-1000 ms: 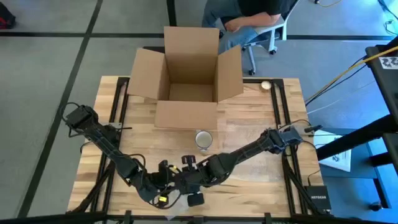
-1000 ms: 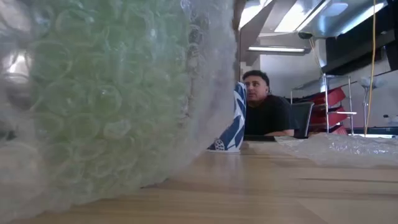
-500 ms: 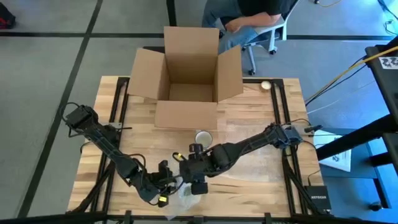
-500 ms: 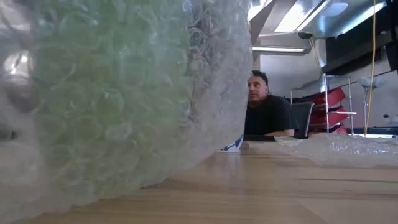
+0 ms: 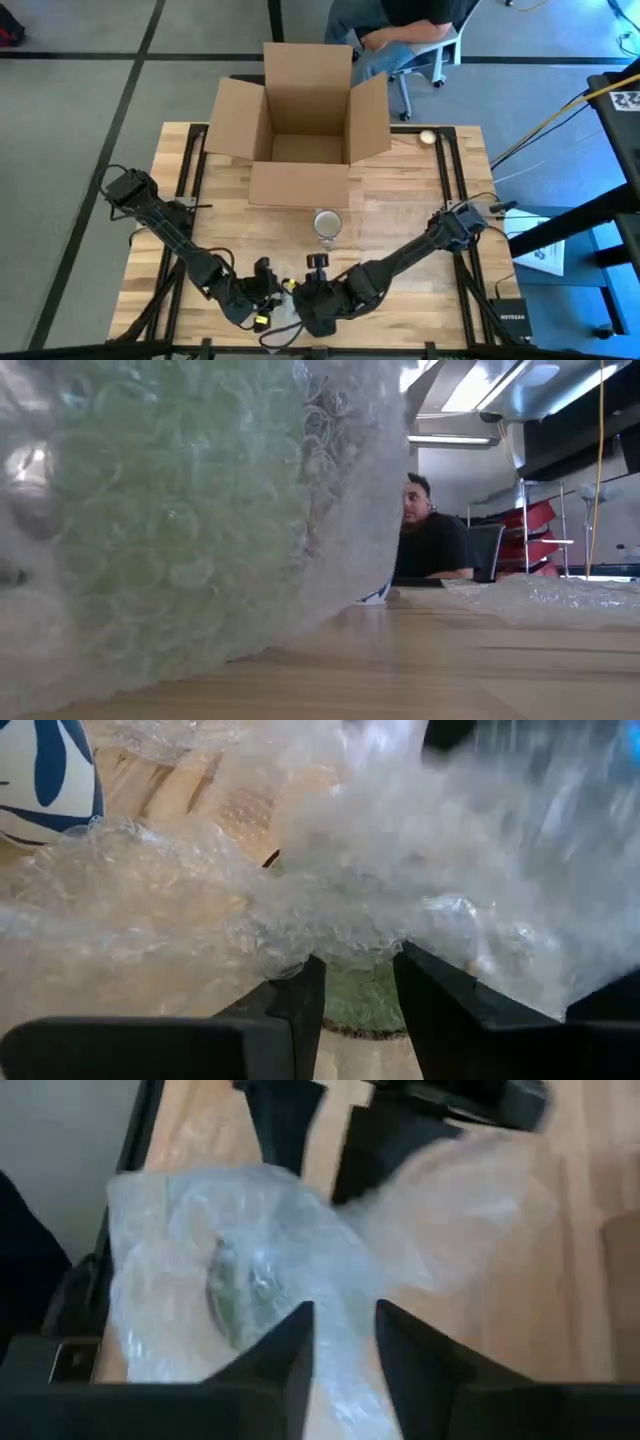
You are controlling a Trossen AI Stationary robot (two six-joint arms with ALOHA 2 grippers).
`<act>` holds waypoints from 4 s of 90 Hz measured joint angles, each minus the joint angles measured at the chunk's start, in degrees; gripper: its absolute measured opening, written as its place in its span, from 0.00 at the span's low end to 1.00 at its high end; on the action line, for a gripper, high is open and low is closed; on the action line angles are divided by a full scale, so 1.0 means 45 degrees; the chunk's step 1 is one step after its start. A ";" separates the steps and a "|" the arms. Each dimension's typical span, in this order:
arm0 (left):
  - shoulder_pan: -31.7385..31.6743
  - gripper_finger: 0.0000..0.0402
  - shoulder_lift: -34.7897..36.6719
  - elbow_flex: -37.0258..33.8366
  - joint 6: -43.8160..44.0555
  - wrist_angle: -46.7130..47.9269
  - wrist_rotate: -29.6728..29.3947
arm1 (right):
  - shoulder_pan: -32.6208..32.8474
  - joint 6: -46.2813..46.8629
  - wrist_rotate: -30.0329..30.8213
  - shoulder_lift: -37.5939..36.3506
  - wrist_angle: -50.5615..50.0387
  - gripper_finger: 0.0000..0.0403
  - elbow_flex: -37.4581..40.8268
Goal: Wrap mug
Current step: Wrap the green mug with the left side transparent bubble wrap
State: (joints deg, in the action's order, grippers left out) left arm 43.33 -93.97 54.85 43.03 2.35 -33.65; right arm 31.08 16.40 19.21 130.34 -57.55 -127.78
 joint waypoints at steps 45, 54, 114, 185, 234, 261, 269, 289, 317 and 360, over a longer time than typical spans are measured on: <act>0.0152 0.26 0.1614 0.0121 -0.0003 0.0315 0.0431 | -0.0599 0.0632 -0.2036 -0.0005 0.4118 0.01 0.3540; 0.0330 0.26 0.2447 0.0121 0.0072 0.1069 0.0335 | -0.0585 0.0628 -0.2036 -0.0005 0.4202 0.00 0.3540; 0.0039 0.26 0.0636 -0.0835 -0.0826 -0.2851 -0.0480 | -0.0585 0.0534 -0.2041 -0.0005 0.4243 0.00 0.3467; -0.0330 0.26 -0.0917 -0.0756 0.0436 -0.2614 0.0389 | -0.0590 0.0490 -0.1832 -0.1868 0.3385 0.00 0.3443; -0.0410 0.26 -0.0971 -0.0801 0.0372 -0.2545 0.0478 | -0.0197 0.0986 -0.1034 -0.1563 0.2083 0.00 0.3270; -0.0568 0.26 -0.0950 -0.0785 0.0256 -0.2630 0.0488 | 0.1148 0.3575 -0.0531 -0.2244 0.0029 0.00 0.4171; -0.0567 0.26 -0.0947 -0.0782 0.0223 -0.2664 0.0543 | 0.1411 0.4580 -0.0547 -0.2249 0.0725 0.00 0.5501; -0.0680 0.26 -0.0947 -0.0782 0.0233 -0.2723 0.0846 | 0.1277 0.4937 -0.0843 -0.2243 0.5414 0.00 0.7979; -0.0750 0.26 -0.0928 -0.0753 -0.0068 -0.4233 0.1238 | 0.0896 0.4508 -0.0486 -0.1655 0.7235 0.00 0.8977; -0.1559 0.26 -0.1437 -0.0690 0.0394 -0.3428 0.2462 | 0.0096 0.3341 -0.1036 -0.1241 0.6861 0.00 0.8351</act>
State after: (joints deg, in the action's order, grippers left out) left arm 36.32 -100.44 51.75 44.80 -13.08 -22.57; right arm 31.51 31.43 14.55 124.76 -26.67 -90.20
